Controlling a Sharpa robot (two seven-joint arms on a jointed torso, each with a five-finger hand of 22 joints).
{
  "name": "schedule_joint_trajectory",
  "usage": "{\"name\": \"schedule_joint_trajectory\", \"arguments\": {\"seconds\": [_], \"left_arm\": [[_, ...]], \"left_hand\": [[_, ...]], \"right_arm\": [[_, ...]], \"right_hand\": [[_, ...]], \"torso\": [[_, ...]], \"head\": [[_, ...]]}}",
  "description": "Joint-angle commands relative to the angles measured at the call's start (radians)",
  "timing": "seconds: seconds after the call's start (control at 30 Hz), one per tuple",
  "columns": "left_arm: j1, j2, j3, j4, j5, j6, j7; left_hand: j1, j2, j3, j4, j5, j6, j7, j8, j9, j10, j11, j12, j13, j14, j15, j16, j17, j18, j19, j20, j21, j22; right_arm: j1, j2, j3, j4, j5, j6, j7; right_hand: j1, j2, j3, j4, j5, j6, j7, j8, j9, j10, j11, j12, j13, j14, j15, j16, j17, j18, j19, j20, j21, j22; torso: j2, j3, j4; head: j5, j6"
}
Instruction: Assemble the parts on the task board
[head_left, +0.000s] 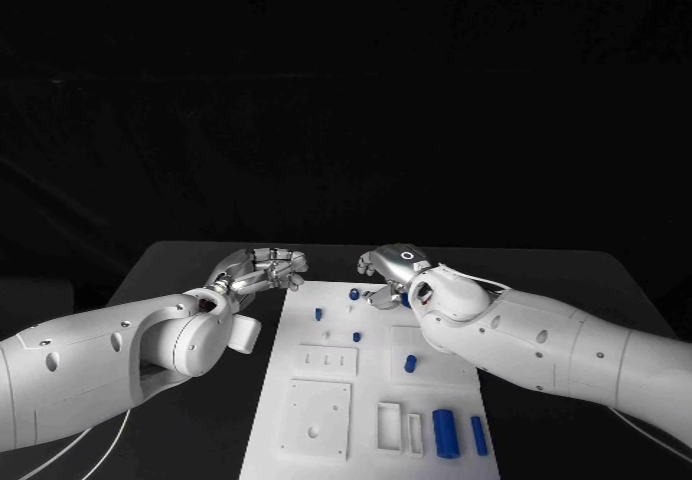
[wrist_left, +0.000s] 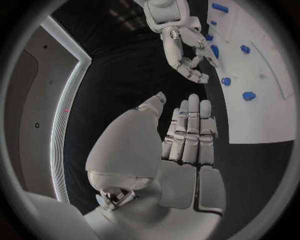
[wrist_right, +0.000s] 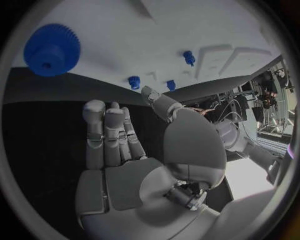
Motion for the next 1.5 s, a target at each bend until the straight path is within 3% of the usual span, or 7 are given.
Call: {"name": "schedule_joint_trajectory", "arguments": {"seconds": [0.03,0.2,0.3,0.4,0.53,0.67,1.5], "left_arm": [[0.002,0.006,0.001,-0.011,-0.019,0.002,0.014],[0.002,0.007,0.001,-0.029,-0.019,0.005,0.014],[0.002,0.009,0.0,-0.034,-0.019,0.008,0.015],[0.002,0.008,0.0,-0.035,-0.019,0.009,0.015],[0.002,0.006,0.0,-0.032,-0.019,0.012,0.013],[0.002,0.006,0.0,-0.032,-0.02,0.013,0.012],[0.001,0.009,0.0,-0.012,-0.043,0.024,0.01]], "left_hand": [[0.009,-0.001,-0.004,0.0,-0.001,0.009,0.0,-0.006,-0.002,0.006,0.002,-0.004,-0.001,0.008,0.001,-0.006,0.001,0.02,-0.001,-0.004,-0.007,-0.002],[0.009,-0.001,-0.004,0.0,-0.001,0.009,0.001,-0.006,-0.002,0.007,0.002,-0.004,-0.001,0.008,0.001,-0.006,0.001,0.02,-0.001,-0.004,-0.007,-0.002],[0.01,-0.001,-0.004,0.0,-0.001,0.01,0.001,-0.006,-0.002,0.007,0.002,-0.004,-0.001,0.008,0.001,-0.006,0.001,0.02,-0.001,-0.004,-0.007,-0.002],[0.01,0.0,-0.004,0.0,0.0,0.01,0.001,-0.006,-0.002,0.007,0.002,-0.004,-0.001,0.008,0.001,-0.006,0.002,0.02,-0.001,-0.004,-0.007,-0.002],[0.01,0.0,-0.003,0.0,0.0,0.01,0.0,-0.006,-0.002,0.007,0.002,-0.004,-0.001,0.008,0.001,-0.007,0.002,0.02,-0.001,-0.004,-0.007,-0.002],[0.011,0.0,-0.004,0.0,-0.001,0.01,0.001,-0.006,-0.002,0.008,0.002,-0.005,-0.001,0.009,0.001,-0.007,0.002,0.02,0.0,-0.004,-0.007,-0.002],[0.011,0.0,-0.005,0.001,-0.001,0.01,0.001,-0.007,-0.003,0.008,0.002,-0.006,-0.001,0.009,0.001,-0.009,0.004,0.02,-0.001,-0.004,-0.007,-0.002]], "right_arm": [[0.009,-0.048,0.005,0.045,0.062,-0.005,0.013],[0.019,-0.145,0.025,0.108,0.145,0.031,0.034],[0.021,-0.175,0.031,0.113,0.176,0.054,0.038],[0.021,-0.192,0.032,0.096,0.228,0.095,0.04],[0.02,-0.207,0.032,0.089,0.249,0.115,0.04],[0.02,-0.204,0.032,0.065,0.272,0.149,0.046],[-0.005,-0.098,0.031,-0.073,0.273,0.215,0.068]], "right_hand": [[0.004,-0.005,-0.001,0.005,0.004,0.003,0.01,0.005,0.002,0.015,-0.003,0.006,0.002,-0.002,-0.01,-0.003,-0.003,0.113,-0.002,0.005,-0.004,0.001],[0.005,-0.005,-0.001,0.007,0.005,0.007,0.013,0.007,0.002,0.018,-0.005,0.008,0.002,-0.002,-0.011,-0.004,-0.004,0.113,-0.002,0.005,-0.005,0.001],[0.018,0.001,0.002,0.01,0.006,0.025,0.036,0.017,0.006,0.124,-0.038,0.071,0.035,0.002,-0.043,-0.001,-0.004,0.113,0.005,-0.001,-0.002,0.002],[0.022,0.002,-0.023,0.013,0.01,0.034,-0.001,0.021,0.008,0.236,-0.078,0.195,0.13,0.009,-0.082,0.011,0.002,0.113,0.019,-0.017,0.006,0.007],[0.009,0.005,-0.062,0.023,0.036,0.04,-0.028,0.018,0.008,0.229,-0.106,0.474,0.375,0.009,-0.089,0.017,0.008,0.113,0.022,-0.022,0.008,0.012],[-0.005,0.025,-0.085,0.014,0.062,0.049,-0.016,0.01,0.007,0.024,-0.098,0.958,0.819,0.005,-0.095,0.095,0.085,0.113,0.027,-0.034,0.061,0.026],[-0.046,0.065,-0.123,-0.021,0.112,0.014,-0.003,-0.017,-0.002,0.063,-0.087,1.179,1.032,-0.005,-0.09,0.156,0.19,0.113,0.017,-0.061,0.174,0.023]], "torso": [[-0.01,0.0071,-0.0106],[-0.02,0.0163,-0.024],[-0.024,0.0205,-0.0298],[-0.027,0.025,-0.0351],[-0.029,0.0303,-0.0397],[-0.029,0.0352,-0.0424],[-0.022,0.0305,-0.036]], "head": [[0.0,0.004],[-0.001,0.008],[-0.001,0.007],[-0.004,0.007],[-0.006,0.003],[-0.015,0.005],[-0.025,-0.007]]}}
